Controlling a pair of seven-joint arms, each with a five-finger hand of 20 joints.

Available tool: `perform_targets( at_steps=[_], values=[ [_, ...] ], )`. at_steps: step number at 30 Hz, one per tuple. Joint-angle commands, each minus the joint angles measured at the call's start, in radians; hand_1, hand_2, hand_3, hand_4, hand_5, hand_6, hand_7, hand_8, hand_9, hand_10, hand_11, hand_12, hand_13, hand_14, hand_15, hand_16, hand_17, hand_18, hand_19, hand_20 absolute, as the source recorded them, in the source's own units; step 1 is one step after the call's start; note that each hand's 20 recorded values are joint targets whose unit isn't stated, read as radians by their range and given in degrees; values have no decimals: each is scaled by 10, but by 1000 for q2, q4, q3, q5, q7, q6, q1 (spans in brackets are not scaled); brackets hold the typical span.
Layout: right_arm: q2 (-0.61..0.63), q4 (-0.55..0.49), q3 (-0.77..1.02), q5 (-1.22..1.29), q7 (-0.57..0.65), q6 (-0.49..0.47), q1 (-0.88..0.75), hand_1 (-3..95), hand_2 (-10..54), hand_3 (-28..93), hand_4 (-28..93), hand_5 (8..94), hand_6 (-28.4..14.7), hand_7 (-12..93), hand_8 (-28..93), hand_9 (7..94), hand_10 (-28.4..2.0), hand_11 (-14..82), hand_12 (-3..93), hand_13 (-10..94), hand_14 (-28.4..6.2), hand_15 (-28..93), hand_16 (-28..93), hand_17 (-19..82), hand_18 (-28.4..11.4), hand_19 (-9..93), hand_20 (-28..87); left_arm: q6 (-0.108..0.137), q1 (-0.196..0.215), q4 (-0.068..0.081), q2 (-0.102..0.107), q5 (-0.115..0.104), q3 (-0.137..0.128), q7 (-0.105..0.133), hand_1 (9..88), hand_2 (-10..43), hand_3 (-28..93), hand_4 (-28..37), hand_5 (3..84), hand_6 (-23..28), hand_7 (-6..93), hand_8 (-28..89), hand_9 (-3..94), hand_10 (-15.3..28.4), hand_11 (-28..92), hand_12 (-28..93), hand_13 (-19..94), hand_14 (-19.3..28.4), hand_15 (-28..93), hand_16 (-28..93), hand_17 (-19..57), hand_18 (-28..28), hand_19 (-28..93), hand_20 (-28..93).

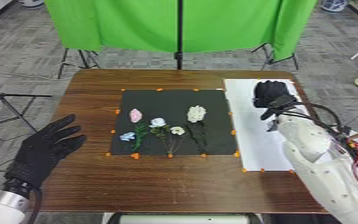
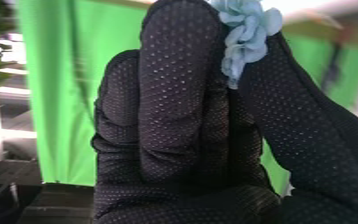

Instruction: Arrange flowers

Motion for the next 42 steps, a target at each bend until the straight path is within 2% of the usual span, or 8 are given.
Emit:
perform_targets(
  at_steps=[1,17,20,24,27,32,38,42],
  values=[
    [-46,-162,-23,-98,-108,-44,-133,514,-95,811,-283,780,23,355,-103,936,-18,123,373,937,22,289,319,412,-123,761,320,-8,6,5,-6,3,4,-7,262,1,713,-261,345,21,246,-115,298,130,306,136,267,158,469,-23,-74,233,539,98],
    [-87,-205,-54,-92,-142,-88,-185,496,-95,806,-283,758,28,372,-106,932,-19,96,392,917,17,261,349,380,-128,752,327,-11,6,7,-9,2,0,-10,263,1,711,-262,346,21,246,-115,298,129,307,136,267,158,470,-25,-74,234,540,98],
    [-91,-208,-53,-92,-138,-108,-192,435,-95,794,-283,727,20,385,-114,893,-28,138,361,888,6,282,315,357,-131,740,337,-10,7,7,-9,1,0,-10,262,1,712,-262,346,21,246,-115,297,129,308,136,267,158,470,-24,-74,234,540,98],
    [-101,-217,-37,-30,-144,-142,-208,338,-95,812,-283,706,18,330,-107,813,-67,283,226,844,-19,329,238,332,-139,720,355,-13,10,7,-12,2,-2,-11,262,1,712,-262,345,21,247,-115,297,129,308,136,268,158,470,-24,-74,233,539,98],
    [-109,-217,-35,-25,-146,-134,-210,277,-95,835,-283,707,16,303,-194,800,-74,291,216,836,-26,336,228,325,-148,716,361,-12,12,7,-12,2,-3,-8,262,1,712,-261,346,21,247,-115,298,129,308,136,268,158,470,-24,-74,233,539,98],
    [-125,-232,-19,42,-121,-128,-213,209,-72,817,-283,682,5,291,-191,773,-83,298,216,824,-35,340,227,313,-155,716,366,-15,6,8,-12,2,-1,-13,261,1,713,-261,346,21,246,-115,297,130,307,136,267,158,470,-25,-74,233,539,98],
    [-141,-272,20,132,-67,-83,-226,137,-46,795,-283,573,-34,248,-169,646,-104,302,208,766,-60,377,205,281,-175,718,379,-16,4,10,-13,2,-2,-11,262,2,710,-261,346,21,246,-115,297,129,308,136,266,158,470,-25,-74,233,539,98],
    [-182,-323,125,279,-71,-148,-261,101,-43,806,-283,455,-57,244,-165,468,-122,274,200,609,-87,424,157,224,-186,699,377,-16,0,11,-14,2,-2,-11,262,1,711,-260,345,21,246,-115,297,129,308,136,266,159,470,-25,-74,233,539,98]
  ],
)
